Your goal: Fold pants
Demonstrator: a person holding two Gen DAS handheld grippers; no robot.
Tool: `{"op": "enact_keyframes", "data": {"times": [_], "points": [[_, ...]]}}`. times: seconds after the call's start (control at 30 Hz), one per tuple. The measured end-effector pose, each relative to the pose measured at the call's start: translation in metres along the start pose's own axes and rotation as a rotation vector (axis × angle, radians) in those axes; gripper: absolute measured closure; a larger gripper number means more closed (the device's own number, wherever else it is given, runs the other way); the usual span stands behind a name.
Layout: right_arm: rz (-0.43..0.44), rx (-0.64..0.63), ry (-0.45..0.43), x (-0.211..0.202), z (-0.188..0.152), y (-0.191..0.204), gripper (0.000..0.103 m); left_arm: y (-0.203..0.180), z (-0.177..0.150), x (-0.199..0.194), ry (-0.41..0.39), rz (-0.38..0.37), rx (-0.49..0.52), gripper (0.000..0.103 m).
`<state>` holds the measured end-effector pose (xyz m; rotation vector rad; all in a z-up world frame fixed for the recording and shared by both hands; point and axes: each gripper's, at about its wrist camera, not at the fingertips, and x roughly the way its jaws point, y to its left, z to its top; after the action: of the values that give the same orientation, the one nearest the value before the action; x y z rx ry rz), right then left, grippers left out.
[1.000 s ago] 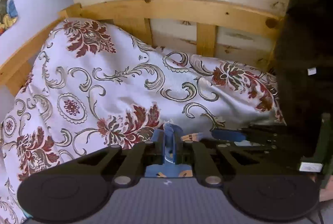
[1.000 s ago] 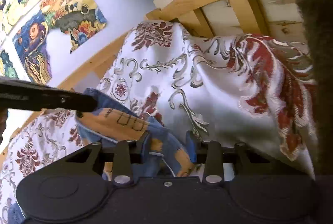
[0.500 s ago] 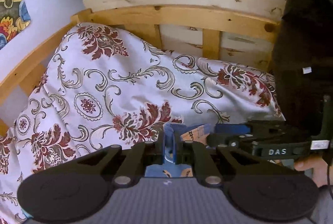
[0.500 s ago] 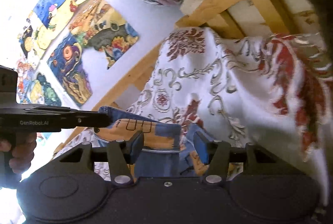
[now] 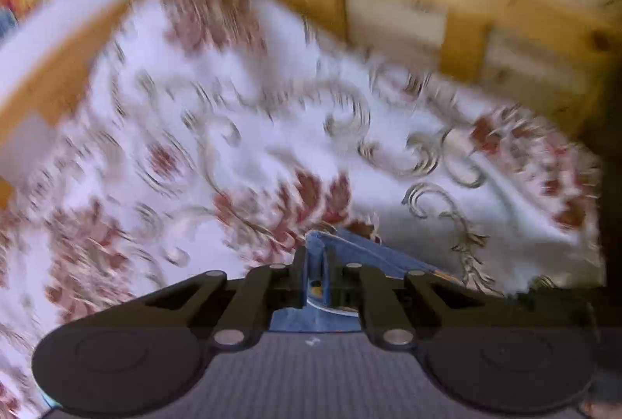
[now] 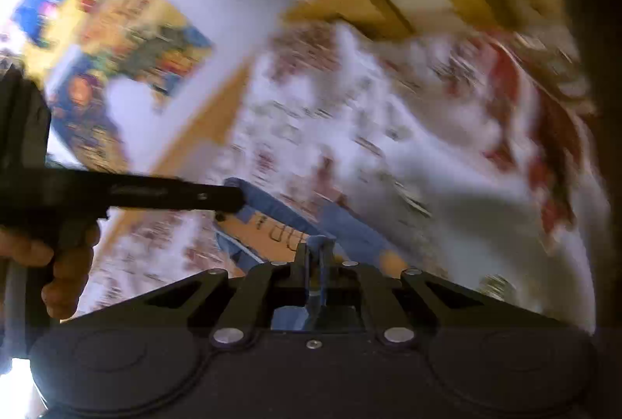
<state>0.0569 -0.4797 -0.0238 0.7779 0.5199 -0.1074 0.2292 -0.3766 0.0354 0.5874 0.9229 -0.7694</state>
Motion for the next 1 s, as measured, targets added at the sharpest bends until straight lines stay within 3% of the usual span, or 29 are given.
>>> {"op": "enact_keyframes", "data": {"times": [0.13, 0.27, 0.3, 0.37, 0.43, 0.53, 0.73, 0.83, 0.9, 0.97, 1.0], "points": [[-0.096, -0.036, 0.024, 0.010, -0.006, -0.011, 0.099, -0.012, 0.004, 0.050, 0.049, 0.010, -0.001, 0.088], [-0.110, -0.096, 0.019, 0.006, -0.009, -0.007, 0.098, -0.004, 0.001, 0.049, -0.017, -0.048, -0.025, 0.078], [-0.111, -0.099, 0.016, 0.005, -0.009, -0.007, 0.098, -0.001, -0.001, 0.045, -0.037, -0.073, -0.031, 0.072], [-0.120, -0.110, 0.018, 0.001, -0.010, -0.007, 0.096, 0.008, -0.003, 0.037, -0.078, -0.130, -0.035, 0.032], [-0.138, -0.127, 0.020, -0.002, -0.011, -0.005, 0.092, 0.015, -0.003, 0.032, -0.100, -0.160, -0.038, 0.022], [-0.154, -0.161, 0.027, -0.002, -0.013, 0.001, 0.074, 0.027, -0.008, 0.033, -0.091, -0.204, -0.043, 0.021], [-0.216, -0.210, 0.047, 0.002, -0.015, 0.007, 0.070, 0.042, -0.017, 0.050, -0.027, -0.294, 0.056, 0.021], [-0.226, -0.211, 0.042, 0.009, -0.016, 0.003, 0.068, 0.047, -0.013, 0.065, -0.007, -0.308, 0.042, 0.021], [-0.221, -0.218, 0.039, 0.016, -0.016, 0.001, 0.069, 0.050, -0.009, 0.076, 0.014, -0.332, 0.021, 0.030], [-0.223, -0.228, 0.037, 0.023, -0.017, 0.000, 0.076, 0.049, -0.006, 0.087, 0.057, -0.367, 0.008, 0.063], [-0.226, -0.239, 0.039, 0.026, -0.017, 0.000, 0.079, 0.047, -0.005, 0.090, 0.069, -0.386, -0.003, 0.067]]}}
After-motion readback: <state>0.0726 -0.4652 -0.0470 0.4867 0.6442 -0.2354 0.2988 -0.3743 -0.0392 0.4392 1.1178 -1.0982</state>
